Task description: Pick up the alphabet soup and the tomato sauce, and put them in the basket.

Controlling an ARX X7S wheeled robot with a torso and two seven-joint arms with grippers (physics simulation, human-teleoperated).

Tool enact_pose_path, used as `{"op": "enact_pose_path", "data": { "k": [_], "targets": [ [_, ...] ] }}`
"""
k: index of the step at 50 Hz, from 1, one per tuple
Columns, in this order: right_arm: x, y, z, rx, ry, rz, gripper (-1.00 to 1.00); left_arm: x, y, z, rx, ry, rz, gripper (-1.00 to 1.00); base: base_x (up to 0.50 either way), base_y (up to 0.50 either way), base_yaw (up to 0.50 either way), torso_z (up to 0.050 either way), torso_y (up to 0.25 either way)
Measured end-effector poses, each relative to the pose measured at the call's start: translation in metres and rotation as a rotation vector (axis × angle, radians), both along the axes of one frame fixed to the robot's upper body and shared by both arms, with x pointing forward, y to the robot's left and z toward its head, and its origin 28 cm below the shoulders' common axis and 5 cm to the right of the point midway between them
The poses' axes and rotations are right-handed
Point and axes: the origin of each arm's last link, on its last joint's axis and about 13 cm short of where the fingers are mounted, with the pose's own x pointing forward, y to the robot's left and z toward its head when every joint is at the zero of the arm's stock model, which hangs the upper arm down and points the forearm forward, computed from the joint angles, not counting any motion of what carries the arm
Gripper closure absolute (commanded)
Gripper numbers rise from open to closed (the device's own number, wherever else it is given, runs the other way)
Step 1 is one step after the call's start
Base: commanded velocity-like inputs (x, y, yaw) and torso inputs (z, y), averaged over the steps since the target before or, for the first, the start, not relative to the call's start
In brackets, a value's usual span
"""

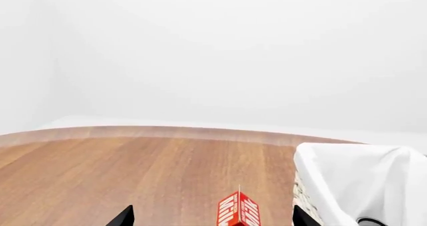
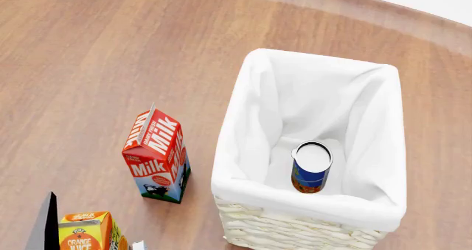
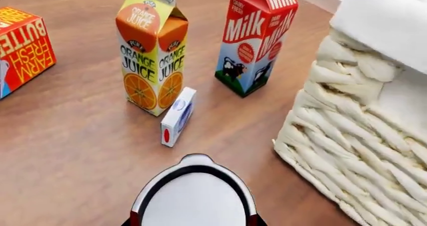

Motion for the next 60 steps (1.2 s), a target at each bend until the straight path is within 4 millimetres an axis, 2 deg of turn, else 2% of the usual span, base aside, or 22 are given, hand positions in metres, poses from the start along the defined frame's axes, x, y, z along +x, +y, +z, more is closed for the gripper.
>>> {"op": "enact_pose_path", "data": {
  "k": [25,40,60],
  "targets": [
    [-0.011,-0.036,0.048,0.020,-0.144,-0.204,1.00,-0.001,-0.001,0.000,0.004,-0.001,-0.003,-1.00,0.00,0.00,0.00,0.000,0.000],
    [-0.012,-0.053,0.069,0.013,-0.210,-0.280,1.00,-0.001,-0.001,0.000,0.007,-0.001,-0.004,-1.00,0.00,0.00,0.00,0.000,0.000],
    [-0.001,-0.071,0.103,-0.023,-0.278,-0.346,1.00,-0.001,0.000,0.000,0.009,0.001,-0.001,-1.00,0.00,0.00,0.00,0.000,0.000]
  ]
}}
